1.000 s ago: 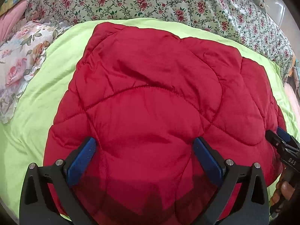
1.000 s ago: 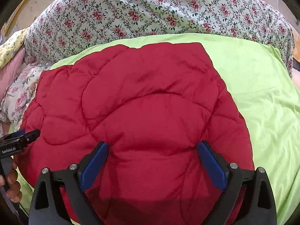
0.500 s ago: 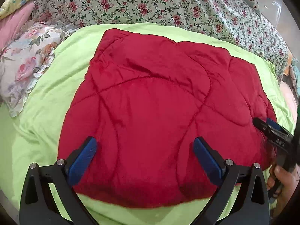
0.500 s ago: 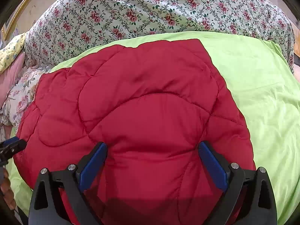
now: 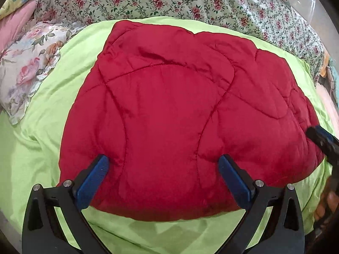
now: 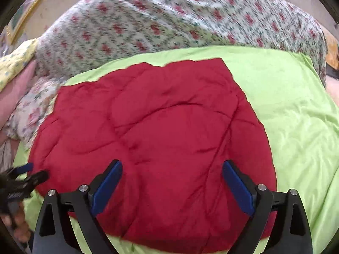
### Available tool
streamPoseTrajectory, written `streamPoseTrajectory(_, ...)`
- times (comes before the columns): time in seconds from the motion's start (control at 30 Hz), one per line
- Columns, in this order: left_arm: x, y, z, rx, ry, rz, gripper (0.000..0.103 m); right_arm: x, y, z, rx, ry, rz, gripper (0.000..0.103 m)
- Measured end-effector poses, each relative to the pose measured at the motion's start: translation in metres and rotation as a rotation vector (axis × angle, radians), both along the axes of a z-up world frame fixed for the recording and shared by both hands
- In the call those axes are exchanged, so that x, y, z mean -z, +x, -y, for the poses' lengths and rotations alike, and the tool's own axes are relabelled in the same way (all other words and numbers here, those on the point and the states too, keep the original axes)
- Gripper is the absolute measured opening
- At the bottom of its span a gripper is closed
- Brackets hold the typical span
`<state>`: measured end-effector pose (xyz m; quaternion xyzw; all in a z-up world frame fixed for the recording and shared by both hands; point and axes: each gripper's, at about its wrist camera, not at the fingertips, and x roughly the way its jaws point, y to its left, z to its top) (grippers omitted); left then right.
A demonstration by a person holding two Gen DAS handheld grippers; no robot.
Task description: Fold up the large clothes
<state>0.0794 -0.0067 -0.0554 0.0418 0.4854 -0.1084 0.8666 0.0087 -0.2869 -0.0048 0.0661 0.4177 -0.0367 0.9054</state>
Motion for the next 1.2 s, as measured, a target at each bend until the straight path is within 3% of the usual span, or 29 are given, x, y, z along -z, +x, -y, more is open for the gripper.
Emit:
streamPoseTrajectory(0.13, 0.002, 0.001, 0.002, 0.004, 0.001, 0.002, 0.103, 0.020, 0.005, -0.006, -0.019, -0.024, -0.073, 0.095)
streamPoseTrajectory(0.27, 0.005, 0.001, 0.004, 0.010, 0.007, 0.011, 0.103, 0.030, 0.010, -0.001, -0.006, -0.028, -0.071, 0.098)
streamPoseTrajectory(1.2, 0.008, 0.006, 0.006, 0.001, 0.024, 0.016, 0.103, 0.033, 0.010, 0.001, 0.014, -0.020, -0.061, 0.101)
